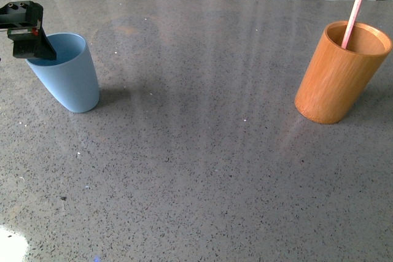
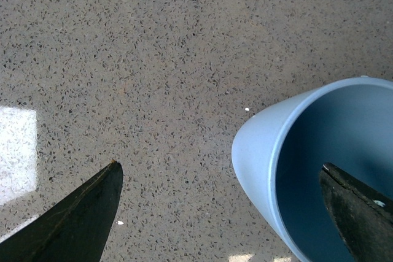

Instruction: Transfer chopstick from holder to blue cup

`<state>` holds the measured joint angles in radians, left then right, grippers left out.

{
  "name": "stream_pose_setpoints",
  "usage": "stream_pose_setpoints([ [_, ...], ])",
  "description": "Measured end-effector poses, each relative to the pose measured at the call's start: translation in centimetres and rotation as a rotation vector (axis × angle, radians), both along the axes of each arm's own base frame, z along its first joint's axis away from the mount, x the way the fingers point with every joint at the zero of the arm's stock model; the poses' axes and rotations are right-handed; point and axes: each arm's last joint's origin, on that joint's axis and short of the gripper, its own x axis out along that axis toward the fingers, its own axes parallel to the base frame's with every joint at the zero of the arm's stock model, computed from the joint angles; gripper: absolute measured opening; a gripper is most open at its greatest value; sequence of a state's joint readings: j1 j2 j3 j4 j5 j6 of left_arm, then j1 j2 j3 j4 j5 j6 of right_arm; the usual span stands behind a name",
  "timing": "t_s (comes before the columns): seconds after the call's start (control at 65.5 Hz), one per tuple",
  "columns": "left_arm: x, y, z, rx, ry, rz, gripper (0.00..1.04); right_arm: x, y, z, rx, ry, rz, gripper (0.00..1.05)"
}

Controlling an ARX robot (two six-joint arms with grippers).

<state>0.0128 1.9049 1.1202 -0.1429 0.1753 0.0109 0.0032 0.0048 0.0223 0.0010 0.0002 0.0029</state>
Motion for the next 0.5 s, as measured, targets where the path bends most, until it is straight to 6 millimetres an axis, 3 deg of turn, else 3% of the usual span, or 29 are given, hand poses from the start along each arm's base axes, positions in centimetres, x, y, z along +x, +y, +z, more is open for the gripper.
stream_pose_setpoints([
  [0.244,0.6,-1.0,0.2,0.007,0.021,-0.021,0.95,0.0,0.0,0.0,0.0,0.0,0.0,0.96],
  [0.382,0.6,-1.5,-0.1,0.014,0.05,-0.025,0.74,0.0,0.0,0.0,0.0,0.0,0.0,0.96],
  [0.504,0.4,-1.9,-0.4,0.023,0.082,-0.031,0.47,0.0,0.0,0.0,0.0,0.0,0.0,0.96],
])
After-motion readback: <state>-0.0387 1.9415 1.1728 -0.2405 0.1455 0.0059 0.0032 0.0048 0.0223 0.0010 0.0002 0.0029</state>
